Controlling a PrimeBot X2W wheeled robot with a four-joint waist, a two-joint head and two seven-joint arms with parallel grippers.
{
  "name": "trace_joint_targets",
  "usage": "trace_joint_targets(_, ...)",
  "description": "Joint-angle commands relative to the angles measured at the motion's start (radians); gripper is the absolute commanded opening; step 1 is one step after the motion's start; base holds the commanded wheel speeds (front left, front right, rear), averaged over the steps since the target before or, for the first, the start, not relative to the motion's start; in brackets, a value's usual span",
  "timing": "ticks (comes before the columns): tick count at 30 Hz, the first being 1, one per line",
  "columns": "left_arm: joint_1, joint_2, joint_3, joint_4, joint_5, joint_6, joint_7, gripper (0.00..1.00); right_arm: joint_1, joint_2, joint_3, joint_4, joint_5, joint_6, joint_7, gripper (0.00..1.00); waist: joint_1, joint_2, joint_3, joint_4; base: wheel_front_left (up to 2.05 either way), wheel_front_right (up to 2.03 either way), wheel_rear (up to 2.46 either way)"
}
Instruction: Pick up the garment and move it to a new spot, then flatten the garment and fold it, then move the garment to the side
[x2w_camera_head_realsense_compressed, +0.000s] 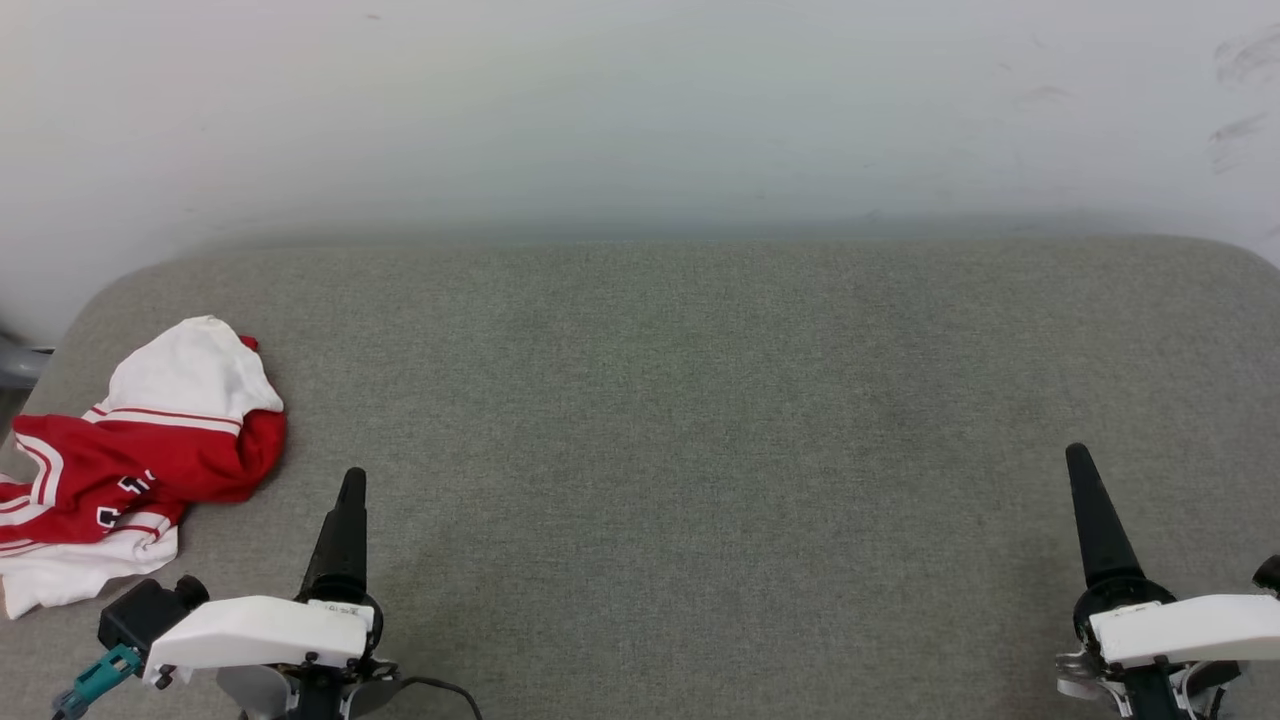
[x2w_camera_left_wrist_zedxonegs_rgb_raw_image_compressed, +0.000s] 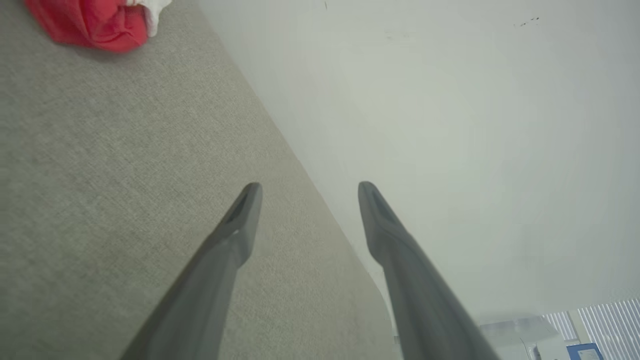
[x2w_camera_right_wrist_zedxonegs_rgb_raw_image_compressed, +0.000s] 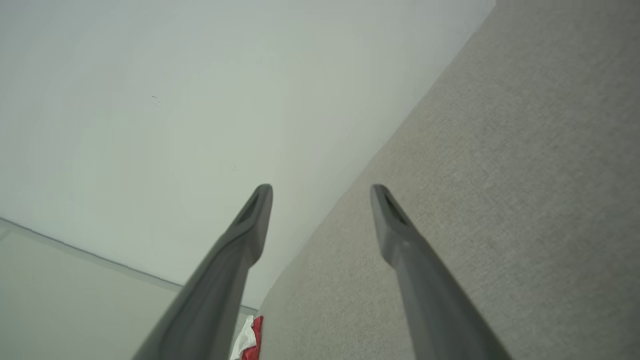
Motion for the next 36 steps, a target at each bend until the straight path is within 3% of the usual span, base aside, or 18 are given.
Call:
trace_joint_targets(1, -0.006, 0.002, -0.003, -0.024, 0.036, 0.006, -0.01, 1.0, -0.004, -0.001, 0.005, -0.027, -0.041, 0.0, -0.009, 1.0, 0.0, 0.0, 0.0, 0.0, 0.0, 0.0, 0.0)
trace_joint_targets(12, 0.011, 0.004, -0.034, -0.048, 0.248, 0.046, -0.051, 1.0, 0.019, -0.001, 0.036, -0.062, -0.285, 0.0, -0.05, 1.0, 0.0, 0.0, -0.001, 0.002, 0.0, 0.0, 0.0)
trace_joint_targets(36, 0.038, 0.034, -0.1, -0.088, 0.577, 0.096, -0.126, 1.0, 0.055, -0.001, 0.062, -0.085, -0.639, 0.0, -0.126, 1.0, 0.0, 0.0, -0.005, 0.005, 0.0, 0.0, 0.0)
